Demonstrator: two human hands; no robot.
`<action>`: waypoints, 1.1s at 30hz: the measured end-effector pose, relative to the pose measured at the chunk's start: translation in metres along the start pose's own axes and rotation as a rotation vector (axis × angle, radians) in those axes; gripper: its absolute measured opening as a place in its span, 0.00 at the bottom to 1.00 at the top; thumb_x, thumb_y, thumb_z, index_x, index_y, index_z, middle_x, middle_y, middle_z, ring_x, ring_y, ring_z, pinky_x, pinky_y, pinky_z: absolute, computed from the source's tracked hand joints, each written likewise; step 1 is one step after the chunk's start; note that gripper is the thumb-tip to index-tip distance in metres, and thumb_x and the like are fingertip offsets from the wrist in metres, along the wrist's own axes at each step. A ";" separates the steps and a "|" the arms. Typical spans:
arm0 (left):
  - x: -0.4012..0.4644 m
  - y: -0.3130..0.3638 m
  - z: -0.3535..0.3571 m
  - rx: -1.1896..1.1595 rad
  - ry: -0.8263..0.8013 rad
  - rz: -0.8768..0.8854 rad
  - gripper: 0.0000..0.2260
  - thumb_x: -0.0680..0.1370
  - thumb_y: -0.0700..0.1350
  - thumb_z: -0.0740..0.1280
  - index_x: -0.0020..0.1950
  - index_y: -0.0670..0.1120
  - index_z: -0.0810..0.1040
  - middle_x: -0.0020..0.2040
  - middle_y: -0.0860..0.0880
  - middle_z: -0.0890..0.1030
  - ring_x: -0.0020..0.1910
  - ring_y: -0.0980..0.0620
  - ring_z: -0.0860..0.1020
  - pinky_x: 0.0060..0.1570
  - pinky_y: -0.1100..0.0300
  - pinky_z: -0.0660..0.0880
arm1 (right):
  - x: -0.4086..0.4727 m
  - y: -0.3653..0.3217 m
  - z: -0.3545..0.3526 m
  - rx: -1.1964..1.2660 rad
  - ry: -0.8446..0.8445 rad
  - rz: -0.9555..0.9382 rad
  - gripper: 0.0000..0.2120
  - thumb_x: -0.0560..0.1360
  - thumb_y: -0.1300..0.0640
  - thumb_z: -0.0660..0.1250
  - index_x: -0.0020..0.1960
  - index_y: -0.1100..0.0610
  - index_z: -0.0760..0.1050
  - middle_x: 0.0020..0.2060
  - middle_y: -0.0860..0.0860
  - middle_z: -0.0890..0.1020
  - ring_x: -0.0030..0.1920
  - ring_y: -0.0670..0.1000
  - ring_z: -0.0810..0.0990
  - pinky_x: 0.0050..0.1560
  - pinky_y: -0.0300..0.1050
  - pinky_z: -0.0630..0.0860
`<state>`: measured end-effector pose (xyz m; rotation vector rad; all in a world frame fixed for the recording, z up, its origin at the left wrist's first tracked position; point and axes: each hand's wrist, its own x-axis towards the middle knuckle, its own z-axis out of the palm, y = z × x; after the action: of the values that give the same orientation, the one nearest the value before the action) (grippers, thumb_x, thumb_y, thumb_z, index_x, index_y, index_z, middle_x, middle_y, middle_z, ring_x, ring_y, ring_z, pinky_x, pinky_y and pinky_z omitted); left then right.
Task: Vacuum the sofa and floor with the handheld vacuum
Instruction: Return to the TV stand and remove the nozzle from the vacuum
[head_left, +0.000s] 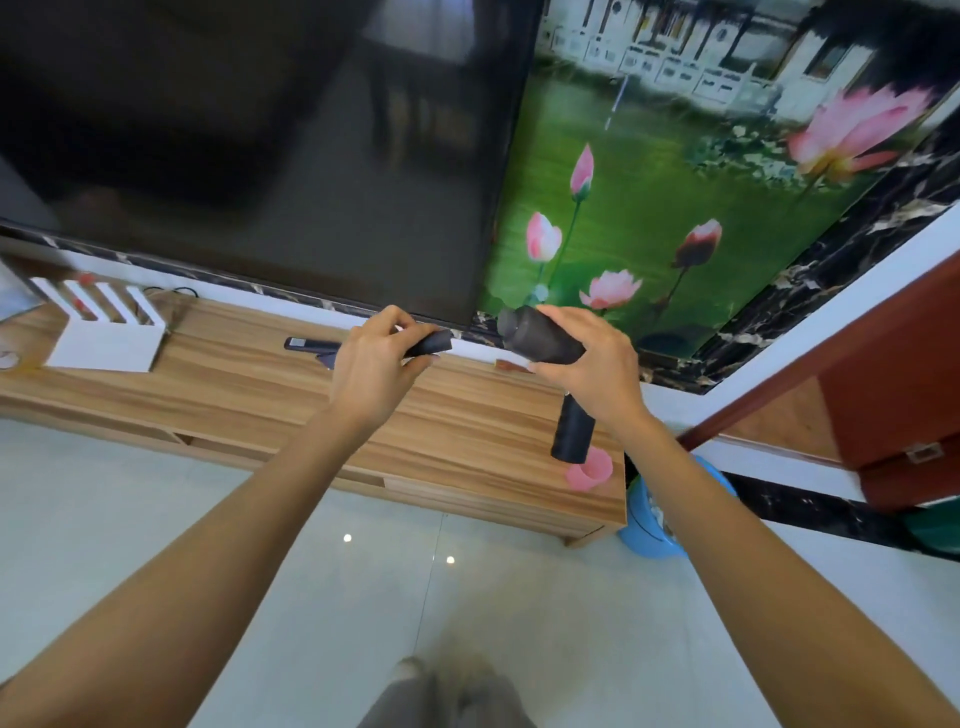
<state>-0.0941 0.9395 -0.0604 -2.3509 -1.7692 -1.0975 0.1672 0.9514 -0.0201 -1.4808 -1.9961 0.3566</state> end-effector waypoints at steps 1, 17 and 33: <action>-0.002 -0.006 0.006 -0.010 -0.008 -0.003 0.16 0.68 0.42 0.77 0.55 0.44 0.83 0.45 0.45 0.78 0.40 0.42 0.79 0.35 0.53 0.74 | 0.001 0.005 0.010 0.009 -0.006 0.009 0.31 0.62 0.53 0.80 0.65 0.49 0.77 0.60 0.48 0.81 0.60 0.53 0.78 0.61 0.56 0.73; -0.057 -0.125 0.242 -0.169 -0.178 -0.245 0.15 0.66 0.41 0.78 0.52 0.46 0.84 0.42 0.47 0.79 0.38 0.44 0.79 0.32 0.52 0.76 | -0.005 0.183 0.215 0.003 -0.126 0.155 0.30 0.63 0.57 0.80 0.63 0.50 0.78 0.54 0.50 0.84 0.52 0.53 0.81 0.52 0.51 0.78; -0.098 -0.224 0.435 -0.024 -0.375 -0.357 0.13 0.69 0.43 0.77 0.53 0.47 0.84 0.44 0.47 0.79 0.43 0.43 0.78 0.33 0.55 0.72 | 0.013 0.314 0.401 -0.071 -0.304 0.113 0.30 0.62 0.57 0.79 0.64 0.51 0.78 0.55 0.50 0.83 0.53 0.53 0.81 0.54 0.45 0.74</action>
<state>-0.0675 1.1104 -0.5281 -2.4432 -2.3856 -0.7306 0.1561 1.1265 -0.4990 -1.6704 -2.1826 0.5952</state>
